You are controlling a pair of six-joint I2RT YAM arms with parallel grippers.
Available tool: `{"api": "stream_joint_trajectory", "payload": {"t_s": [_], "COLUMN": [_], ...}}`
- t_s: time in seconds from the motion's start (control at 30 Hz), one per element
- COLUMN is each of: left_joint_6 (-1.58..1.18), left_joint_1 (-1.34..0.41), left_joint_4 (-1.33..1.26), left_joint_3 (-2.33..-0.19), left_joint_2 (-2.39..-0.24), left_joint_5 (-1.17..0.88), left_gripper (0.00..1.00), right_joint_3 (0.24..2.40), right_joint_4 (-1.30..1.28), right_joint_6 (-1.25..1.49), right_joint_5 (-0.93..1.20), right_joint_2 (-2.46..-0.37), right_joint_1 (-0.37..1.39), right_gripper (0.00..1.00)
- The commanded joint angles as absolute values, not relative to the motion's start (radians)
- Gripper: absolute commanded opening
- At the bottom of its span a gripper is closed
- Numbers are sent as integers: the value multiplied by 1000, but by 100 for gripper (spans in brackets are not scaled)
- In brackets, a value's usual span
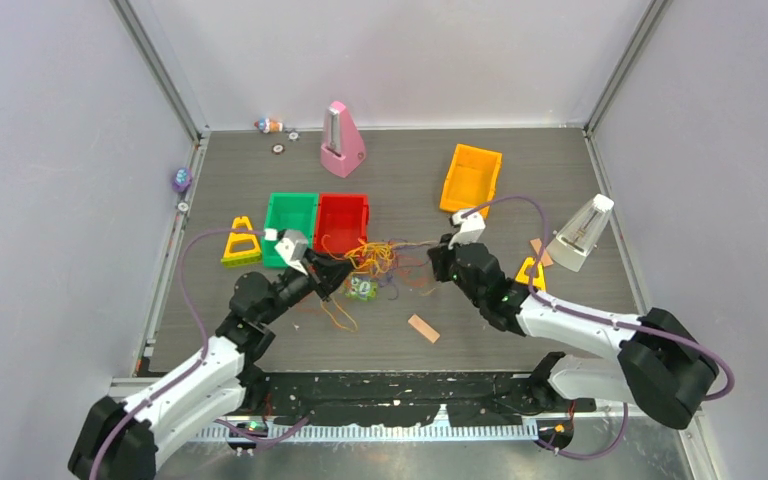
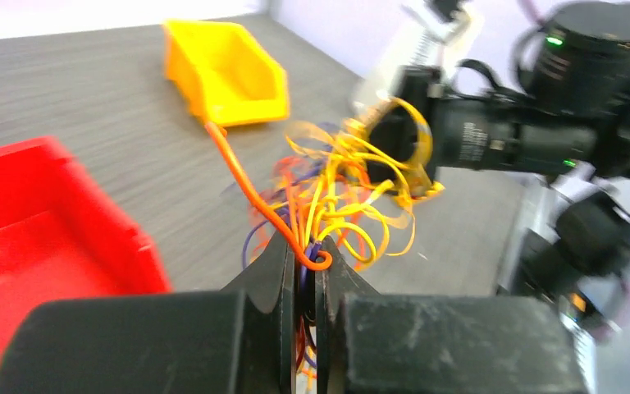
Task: Untangle the cables
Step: Untie the cable.
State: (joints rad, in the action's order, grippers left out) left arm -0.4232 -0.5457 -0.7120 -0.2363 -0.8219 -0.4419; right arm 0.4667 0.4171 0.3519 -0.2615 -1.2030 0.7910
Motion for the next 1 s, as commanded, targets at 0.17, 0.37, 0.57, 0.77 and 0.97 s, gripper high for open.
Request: {"api": "stream_joint_trajectory", "payload": {"t_s": [0.17,0.37,0.57,0.77,0.97], "left_joint_6": [-367,-395,-406,-381,-343], "left_joint_1": [-530,-527,-525,-526,-526], "left_joint_4": [-401,-316,-271,-307,-351], "left_joint_3": [-198,-226,-233,-246,-287], "left_joint_2": [-626,-645,-635,-682,-765], "left_joint_5": [225,324,383,269,103], "left_gripper": [0,0,0,0,0], "right_joint_3": [489,483,580,551,549], "right_joint_4": [-145,-239,-503,-237,-111], "right_joint_6": [628,710,914,522,327], "right_joint_5": [-864,-964,-1146,-844,-414], "right_joint_2": [-1016,-856,-830,-783,-771], "right_joint_1": [602,525,506,506,506], "right_gripper": [6,5,6,9,96]}}
